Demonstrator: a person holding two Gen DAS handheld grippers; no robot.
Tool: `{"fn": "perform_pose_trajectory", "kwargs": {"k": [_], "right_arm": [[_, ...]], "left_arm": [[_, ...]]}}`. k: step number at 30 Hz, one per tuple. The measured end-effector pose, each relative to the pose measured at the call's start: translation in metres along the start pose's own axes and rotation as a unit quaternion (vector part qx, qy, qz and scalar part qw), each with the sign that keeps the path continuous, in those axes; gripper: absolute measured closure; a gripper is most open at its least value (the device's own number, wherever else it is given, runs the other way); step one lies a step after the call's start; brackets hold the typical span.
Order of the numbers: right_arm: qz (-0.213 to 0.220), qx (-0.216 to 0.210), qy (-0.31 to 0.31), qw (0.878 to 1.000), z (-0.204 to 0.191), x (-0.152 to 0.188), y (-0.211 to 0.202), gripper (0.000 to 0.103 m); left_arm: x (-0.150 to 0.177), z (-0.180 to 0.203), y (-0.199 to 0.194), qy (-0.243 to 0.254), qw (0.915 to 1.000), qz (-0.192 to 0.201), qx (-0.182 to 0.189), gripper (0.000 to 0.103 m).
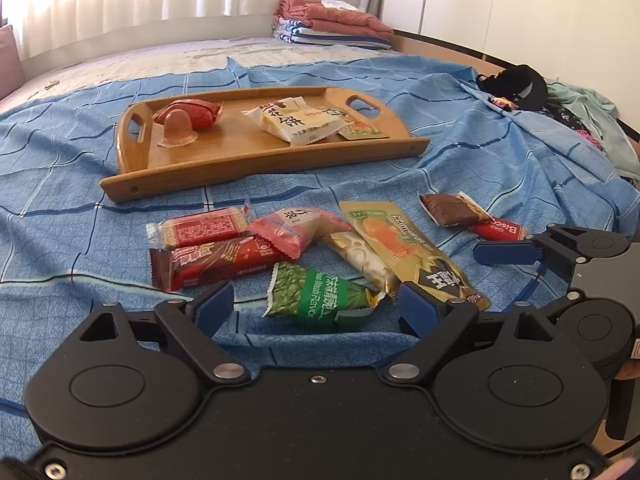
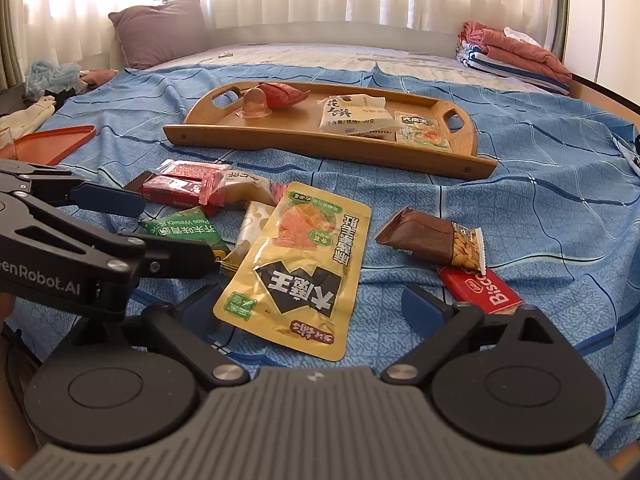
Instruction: Organize snacks
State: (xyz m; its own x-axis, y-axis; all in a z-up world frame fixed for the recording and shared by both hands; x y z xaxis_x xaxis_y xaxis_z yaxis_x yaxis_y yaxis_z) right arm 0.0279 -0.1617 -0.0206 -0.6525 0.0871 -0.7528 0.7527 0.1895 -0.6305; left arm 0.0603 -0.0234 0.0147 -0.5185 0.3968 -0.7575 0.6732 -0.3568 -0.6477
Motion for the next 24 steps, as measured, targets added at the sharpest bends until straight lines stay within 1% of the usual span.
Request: {"fn": "perform_pose_trajectory", "kwargs": {"k": [3, 5, 9, 13, 15, 18, 24], "right_arm": [[0.000, 0.000, -0.001, 1.000, 0.0001, 0.0000, 0.0001, 0.004], [-0.001, 0.001, -0.003, 1.000, -0.0002, -0.0001, 0.0009, 0.004], [0.000, 0.002, -0.005, 1.000, -0.0008, 0.0004, 0.0017, 0.003], [0.001, 0.002, -0.003, 1.000, -0.0013, -0.0001, 0.0026, 0.003], [0.001, 0.002, -0.003, 1.000, -0.0012, -0.0001, 0.0025, 0.003], [0.001, 0.002, -0.003, 1.000, -0.0012, -0.0004, 0.0026, 0.003], [0.001, 0.002, -0.003, 1.000, -0.0009, -0.0007, 0.0024, 0.003]], "left_arm": [[-0.0018, 0.0006, 0.0048, 0.000, 0.9999, -0.008, 0.012, 0.027], [-0.0011, 0.0004, 0.0075, -0.004, 0.9997, -0.013, 0.018, 0.031], [-0.0013, -0.0017, 0.0096, -0.008, 0.9995, -0.018, 0.023, 0.033], [-0.0015, -0.0022, 0.0091, -0.007, 0.9995, -0.020, 0.025, 0.040], [-0.0020, -0.0016, 0.0079, -0.005, 0.9996, -0.019, 0.022, 0.045], [-0.0019, -0.0027, 0.0062, -0.006, 0.9996, -0.018, 0.019, 0.048], [-0.0003, -0.0082, 0.0025, -0.014, 0.9997, -0.018, 0.012, 0.048]]}}
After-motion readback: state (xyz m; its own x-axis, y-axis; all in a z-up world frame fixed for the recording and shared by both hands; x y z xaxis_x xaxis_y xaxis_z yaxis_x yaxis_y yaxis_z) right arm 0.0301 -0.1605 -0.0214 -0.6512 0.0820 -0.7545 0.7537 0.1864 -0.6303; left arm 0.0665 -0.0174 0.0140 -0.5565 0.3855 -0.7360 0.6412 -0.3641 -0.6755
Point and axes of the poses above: each gripper's, at about its wrist camera, not at the fingertips, and y roughly the way its jaws point, z to its right, x to its underside, the point moved 1 cm from there along y, roughly the way its jaws point, and after that the axes turned 13 degrees about y, right-handed, at the moved point
